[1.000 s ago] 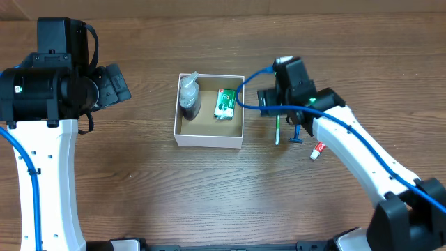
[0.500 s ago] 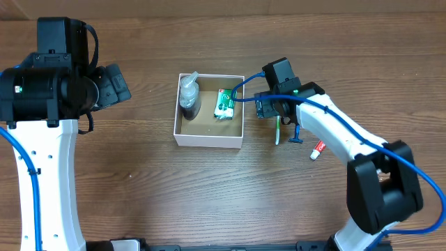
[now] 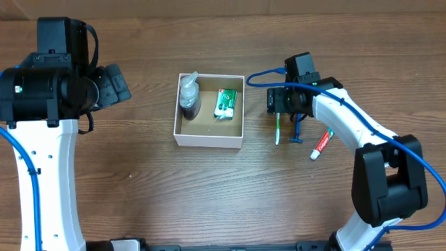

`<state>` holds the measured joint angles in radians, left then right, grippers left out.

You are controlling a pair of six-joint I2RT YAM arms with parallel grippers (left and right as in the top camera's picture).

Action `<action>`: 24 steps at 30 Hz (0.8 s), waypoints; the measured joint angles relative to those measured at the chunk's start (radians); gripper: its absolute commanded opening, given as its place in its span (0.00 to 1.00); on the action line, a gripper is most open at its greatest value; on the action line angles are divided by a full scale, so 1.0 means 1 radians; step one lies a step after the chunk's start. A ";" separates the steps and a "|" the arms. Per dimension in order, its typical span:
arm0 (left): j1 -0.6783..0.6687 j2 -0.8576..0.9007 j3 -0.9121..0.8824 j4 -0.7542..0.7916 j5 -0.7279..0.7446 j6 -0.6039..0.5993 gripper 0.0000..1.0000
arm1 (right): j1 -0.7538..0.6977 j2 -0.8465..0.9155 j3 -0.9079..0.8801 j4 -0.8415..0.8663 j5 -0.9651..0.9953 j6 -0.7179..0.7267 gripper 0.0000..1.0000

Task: Pack container
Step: 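Reach the right gripper to the green toothbrush and grasp it, then carry the toothbrush with the right gripper and release it in the box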

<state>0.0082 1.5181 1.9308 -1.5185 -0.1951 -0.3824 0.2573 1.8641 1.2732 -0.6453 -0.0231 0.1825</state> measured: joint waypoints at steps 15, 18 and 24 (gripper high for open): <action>0.000 0.000 0.000 0.000 0.000 0.000 1.00 | 0.001 0.121 -0.001 -0.004 0.006 -0.002 0.35; 0.000 0.000 0.000 0.000 0.000 0.000 1.00 | 0.000 0.123 0.000 -0.010 0.013 0.001 0.24; 0.000 0.000 0.000 0.000 0.000 0.000 1.00 | 0.000 0.124 0.000 -0.014 0.011 0.003 0.04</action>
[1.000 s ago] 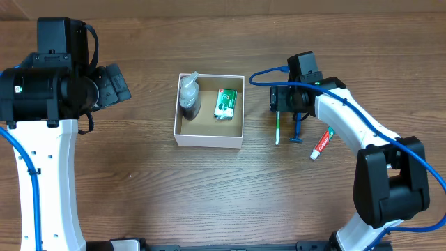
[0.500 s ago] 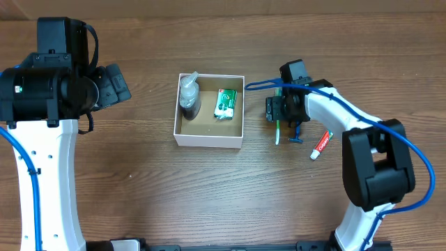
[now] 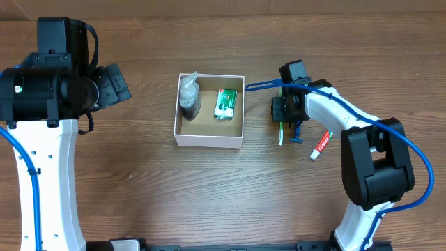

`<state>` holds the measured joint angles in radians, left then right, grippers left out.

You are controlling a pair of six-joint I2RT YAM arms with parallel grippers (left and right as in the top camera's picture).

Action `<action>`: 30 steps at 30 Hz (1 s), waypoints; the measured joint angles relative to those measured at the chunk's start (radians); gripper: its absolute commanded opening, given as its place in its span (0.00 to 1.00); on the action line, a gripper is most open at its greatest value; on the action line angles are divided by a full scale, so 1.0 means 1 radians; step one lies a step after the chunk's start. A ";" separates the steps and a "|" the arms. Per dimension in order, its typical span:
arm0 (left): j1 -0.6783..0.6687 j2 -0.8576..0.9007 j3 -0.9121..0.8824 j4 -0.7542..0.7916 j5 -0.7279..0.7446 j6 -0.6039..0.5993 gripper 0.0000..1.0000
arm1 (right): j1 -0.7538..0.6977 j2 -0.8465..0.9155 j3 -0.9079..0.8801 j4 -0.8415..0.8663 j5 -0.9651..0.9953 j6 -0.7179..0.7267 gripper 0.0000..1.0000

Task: Pack container
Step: 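Carry the toothbrush with the right gripper and release it in the box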

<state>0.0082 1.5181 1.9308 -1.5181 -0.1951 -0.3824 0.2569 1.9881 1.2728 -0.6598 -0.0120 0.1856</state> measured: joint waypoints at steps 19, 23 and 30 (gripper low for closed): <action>0.000 0.000 0.000 0.003 0.000 0.000 1.00 | 0.140 -0.367 0.265 -0.214 0.004 -0.288 0.04; 0.000 0.000 0.000 0.004 0.000 0.000 1.00 | 0.343 -0.428 0.277 -0.267 -0.014 -0.544 0.04; 0.000 0.000 0.000 0.004 0.000 0.000 1.00 | 0.484 -0.314 0.229 -0.241 -0.031 -0.779 0.04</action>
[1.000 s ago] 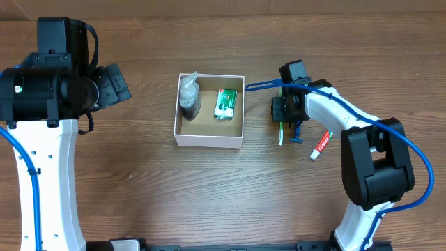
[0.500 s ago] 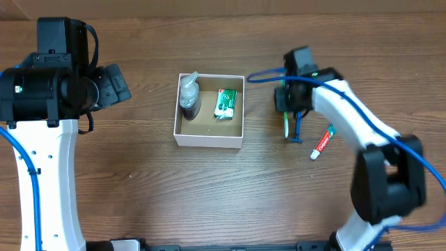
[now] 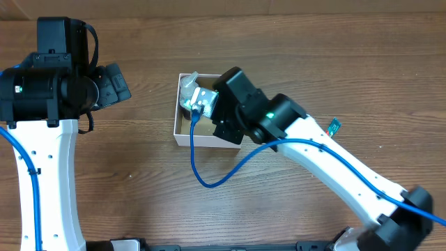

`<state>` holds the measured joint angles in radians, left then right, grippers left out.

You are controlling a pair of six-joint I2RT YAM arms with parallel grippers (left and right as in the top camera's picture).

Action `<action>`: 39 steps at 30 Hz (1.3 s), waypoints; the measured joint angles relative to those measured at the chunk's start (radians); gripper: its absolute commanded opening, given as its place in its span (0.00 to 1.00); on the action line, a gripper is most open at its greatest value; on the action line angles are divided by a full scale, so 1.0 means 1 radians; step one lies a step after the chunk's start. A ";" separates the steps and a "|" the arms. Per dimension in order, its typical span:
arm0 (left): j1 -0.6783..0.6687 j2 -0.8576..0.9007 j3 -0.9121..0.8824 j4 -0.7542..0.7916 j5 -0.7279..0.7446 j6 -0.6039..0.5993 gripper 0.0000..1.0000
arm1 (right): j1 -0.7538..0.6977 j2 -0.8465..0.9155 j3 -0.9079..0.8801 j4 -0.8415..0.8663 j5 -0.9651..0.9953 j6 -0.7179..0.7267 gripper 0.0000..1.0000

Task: Pack container
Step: 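Carry the toothbrush with the right gripper and release it in the box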

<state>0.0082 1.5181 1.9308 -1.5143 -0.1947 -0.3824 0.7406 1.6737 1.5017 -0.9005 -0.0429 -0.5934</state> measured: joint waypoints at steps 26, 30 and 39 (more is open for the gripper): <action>0.000 0.000 0.000 0.003 0.000 0.000 1.00 | 0.000 0.136 -0.012 0.140 -0.059 -0.029 0.61; 0.000 0.000 0.000 0.003 0.000 0.000 1.00 | 0.000 0.136 -0.012 0.145 -0.047 -0.001 0.58; 0.000 0.000 0.000 0.002 0.000 0.000 1.00 | -0.138 -0.049 0.118 0.142 0.265 0.502 0.70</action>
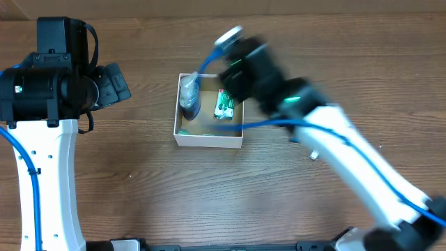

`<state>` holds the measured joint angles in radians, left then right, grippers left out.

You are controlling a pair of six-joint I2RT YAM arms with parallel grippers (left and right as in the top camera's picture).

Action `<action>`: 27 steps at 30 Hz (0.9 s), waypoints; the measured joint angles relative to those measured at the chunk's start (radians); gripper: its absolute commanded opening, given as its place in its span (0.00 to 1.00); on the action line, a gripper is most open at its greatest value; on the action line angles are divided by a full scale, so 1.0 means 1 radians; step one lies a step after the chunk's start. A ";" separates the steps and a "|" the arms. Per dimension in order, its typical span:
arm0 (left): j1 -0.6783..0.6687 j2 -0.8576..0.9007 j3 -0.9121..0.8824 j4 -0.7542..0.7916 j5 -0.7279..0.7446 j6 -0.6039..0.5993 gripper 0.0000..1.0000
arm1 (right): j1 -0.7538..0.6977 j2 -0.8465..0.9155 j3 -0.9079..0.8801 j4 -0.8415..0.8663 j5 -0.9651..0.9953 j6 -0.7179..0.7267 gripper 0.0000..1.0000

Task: Pack container
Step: 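Carry the toothbrush with the right gripper and release it in the box, then move the right gripper to the blue razor and grasp it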

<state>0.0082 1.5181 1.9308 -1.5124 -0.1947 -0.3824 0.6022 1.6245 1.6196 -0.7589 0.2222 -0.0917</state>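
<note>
The white open box (pixel 209 141) sits mid-table. In it stand a clear pump bottle (pixel 189 94) at the far left and a green packet (pixel 224 104) at the far right. A small teal-green piece (pixel 183 130) lies in its front-left corner. My right arm (pixel 279 90) is a motion blur over the box's far right corner, and its gripper cannot be made out. My left gripper (pixel 117 84) hangs well left of the box, its jaws not readable.
A blue razor part (pixel 295 139) and a white toothpaste tip (pixel 313 155) peek from under the blurred right arm, on the table right of the box. The left arm's white column (pixel 49 181) stands at the left edge.
My right arm was low over the box, covering its right half. Now it is blurred at the box's far right corner, the packet shows again, and a teal-green piece lies in the front-left corner.
My right gripper was at the green toothbrush and blue razor lying right of the box, then closer down on them. Then the arm reached over the box, and the toothbrush was gone from its place. Now the arm has drawn back from the box.
</note>
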 measured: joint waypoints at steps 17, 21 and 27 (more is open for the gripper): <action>0.000 0.000 0.000 -0.003 0.000 0.000 1.00 | -0.547 0.395 -0.130 -0.264 -0.270 0.210 0.70; 0.000 0.000 0.000 -0.003 0.000 0.000 1.00 | -0.526 0.408 -0.130 -0.270 -0.275 0.203 0.68; 0.000 0.000 0.000 -0.002 0.000 0.000 1.00 | -0.480 0.409 -0.130 -0.304 -0.279 0.265 0.67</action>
<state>0.0082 1.5181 1.9308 -1.5143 -0.1951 -0.3824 0.1226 2.0331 1.4891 -1.0626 -0.0566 0.1730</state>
